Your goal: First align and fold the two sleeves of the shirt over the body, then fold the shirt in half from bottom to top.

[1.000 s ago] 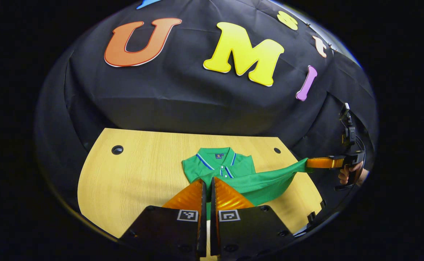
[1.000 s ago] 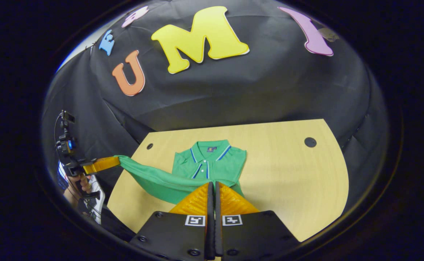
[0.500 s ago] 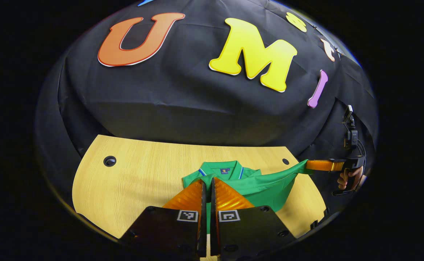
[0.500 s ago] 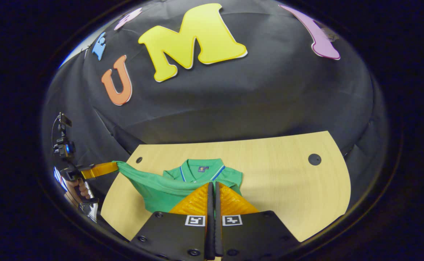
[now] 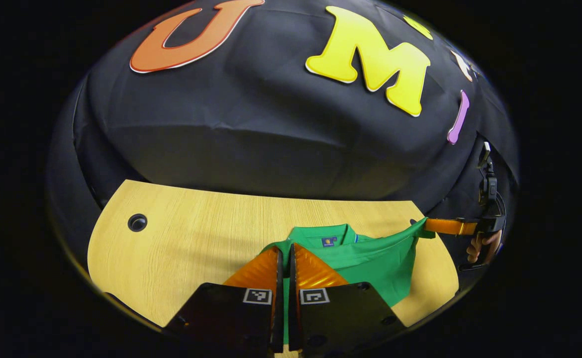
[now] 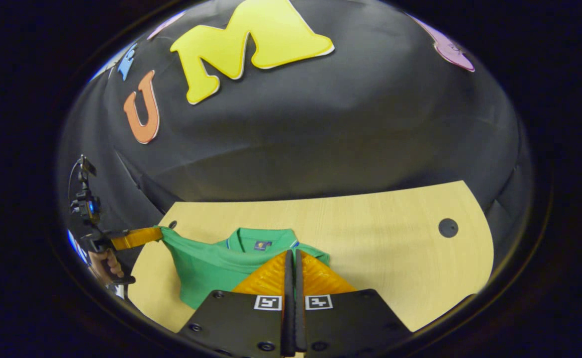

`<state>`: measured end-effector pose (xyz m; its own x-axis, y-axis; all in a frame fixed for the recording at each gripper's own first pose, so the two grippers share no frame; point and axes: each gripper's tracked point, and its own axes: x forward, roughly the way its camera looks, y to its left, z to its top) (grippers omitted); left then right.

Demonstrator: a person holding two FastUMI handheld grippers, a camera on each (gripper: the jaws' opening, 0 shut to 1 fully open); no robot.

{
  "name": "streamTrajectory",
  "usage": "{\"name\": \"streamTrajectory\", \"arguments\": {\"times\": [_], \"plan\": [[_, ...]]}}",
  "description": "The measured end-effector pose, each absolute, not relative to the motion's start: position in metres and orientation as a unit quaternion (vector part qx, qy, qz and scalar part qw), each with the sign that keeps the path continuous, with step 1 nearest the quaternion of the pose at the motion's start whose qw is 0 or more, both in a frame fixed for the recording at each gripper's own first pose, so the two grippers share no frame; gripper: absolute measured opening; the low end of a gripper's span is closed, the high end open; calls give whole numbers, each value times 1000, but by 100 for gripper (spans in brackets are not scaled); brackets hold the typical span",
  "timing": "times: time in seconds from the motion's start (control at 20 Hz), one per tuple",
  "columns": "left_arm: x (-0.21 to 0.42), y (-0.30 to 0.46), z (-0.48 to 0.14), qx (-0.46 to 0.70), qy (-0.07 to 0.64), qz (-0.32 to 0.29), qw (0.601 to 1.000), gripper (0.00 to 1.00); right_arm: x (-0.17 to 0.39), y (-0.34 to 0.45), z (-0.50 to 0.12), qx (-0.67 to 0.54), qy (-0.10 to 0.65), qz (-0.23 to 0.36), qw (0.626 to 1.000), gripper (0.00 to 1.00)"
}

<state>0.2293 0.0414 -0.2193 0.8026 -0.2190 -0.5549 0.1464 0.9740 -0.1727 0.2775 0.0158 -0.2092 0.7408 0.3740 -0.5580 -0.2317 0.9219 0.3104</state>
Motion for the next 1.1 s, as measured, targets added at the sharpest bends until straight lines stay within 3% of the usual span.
{"name": "streamTrajectory", "arguments": {"times": [0.65, 0.7, 0.75, 0.8, 0.9, 1.0, 1.1], "plan": [[269, 63, -305, -16, 331, -31, 943, 11, 328, 6, -288, 11, 334, 117, 935, 0], [268, 67, -305, -11, 331, -19, 943, 14, 327, 7, -287, 4, 332, 116, 936, 5], [266, 68, -303, -10, 331, -12, 944, 24, 328, 6, -283, -4, 323, 112, 940, 7], [262, 66, -296, -14, 325, -11, 946, 33, 328, 8, -278, -4, 313, 113, 943, 21], [256, 59, -279, -21, 309, -15, 951, 78, 322, 9, -258, -10, 291, 107, 951, 38], [245, 63, -253, -7, 289, -4, 957, 100, 311, 6, -237, -15, 270, 99, 958, 59], [233, 59, -227, -2, 269, -5, 963, 100, 293, 3, -213, -17, 249, 90, 964, 81]]}}
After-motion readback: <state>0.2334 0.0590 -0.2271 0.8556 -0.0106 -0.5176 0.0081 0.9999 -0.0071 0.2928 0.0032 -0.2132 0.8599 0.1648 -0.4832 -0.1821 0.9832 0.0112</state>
